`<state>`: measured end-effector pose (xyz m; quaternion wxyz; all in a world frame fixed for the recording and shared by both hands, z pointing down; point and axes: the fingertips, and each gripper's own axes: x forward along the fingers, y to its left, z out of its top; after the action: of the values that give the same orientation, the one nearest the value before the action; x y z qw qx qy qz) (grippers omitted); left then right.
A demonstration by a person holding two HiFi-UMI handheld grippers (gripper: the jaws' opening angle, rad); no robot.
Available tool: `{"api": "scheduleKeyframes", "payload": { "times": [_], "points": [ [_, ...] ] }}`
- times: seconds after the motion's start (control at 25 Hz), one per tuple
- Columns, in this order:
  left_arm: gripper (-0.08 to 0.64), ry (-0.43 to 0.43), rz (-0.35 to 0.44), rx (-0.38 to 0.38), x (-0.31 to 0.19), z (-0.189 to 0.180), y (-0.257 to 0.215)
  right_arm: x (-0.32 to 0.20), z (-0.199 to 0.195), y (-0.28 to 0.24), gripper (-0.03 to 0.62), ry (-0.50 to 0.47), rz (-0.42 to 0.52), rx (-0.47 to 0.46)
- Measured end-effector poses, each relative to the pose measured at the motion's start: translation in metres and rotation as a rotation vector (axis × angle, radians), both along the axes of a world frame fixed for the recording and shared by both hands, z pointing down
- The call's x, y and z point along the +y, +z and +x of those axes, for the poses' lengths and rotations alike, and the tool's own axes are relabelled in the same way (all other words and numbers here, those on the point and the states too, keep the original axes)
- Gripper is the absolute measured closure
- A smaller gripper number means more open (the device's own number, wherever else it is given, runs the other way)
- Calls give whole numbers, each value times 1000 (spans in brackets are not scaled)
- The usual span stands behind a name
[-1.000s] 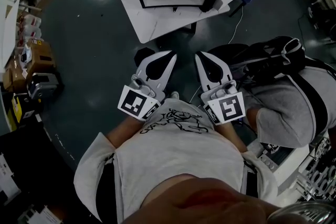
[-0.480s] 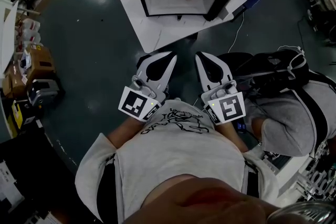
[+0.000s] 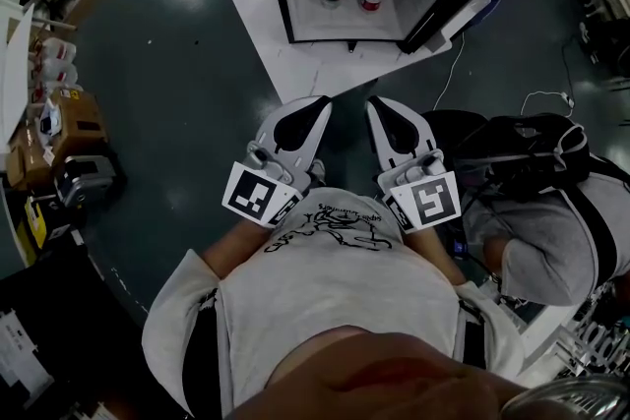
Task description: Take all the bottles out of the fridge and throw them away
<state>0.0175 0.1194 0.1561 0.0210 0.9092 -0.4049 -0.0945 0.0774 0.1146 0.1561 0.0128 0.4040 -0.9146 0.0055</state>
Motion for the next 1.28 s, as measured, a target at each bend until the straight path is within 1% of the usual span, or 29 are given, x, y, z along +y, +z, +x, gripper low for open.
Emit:
{"api": "scheduleKeyframes", "payload": {
  "times": [0.08, 0.2, 0.52, 0.68, 0.96, 1.28],
  "points": [
    [551, -6, -6, -3, -26, -10, 16, -27, -10, 16, 584, -2, -4, -2],
    [551, -11, -8, -5, -47, -26, 28, -49, -24, 28, 583, -3, -6, -5],
    [551, -24, -9, -9, -64, -48, 39, -67, -46, 42, 583, -7, -19, -4],
    [551, -24, -21, 0, -67, -52, 41, -70, -50, 42, 584, -11, -19, 1],
    [551, -40, -18, -1, -72, -56, 43, -76, -53, 44, 584, -23, -17, 3],
    [551, -45, -29, 18, -85, -44, 49, -89, -41, 49, 583, -37, -12, 3]
  ]
}}
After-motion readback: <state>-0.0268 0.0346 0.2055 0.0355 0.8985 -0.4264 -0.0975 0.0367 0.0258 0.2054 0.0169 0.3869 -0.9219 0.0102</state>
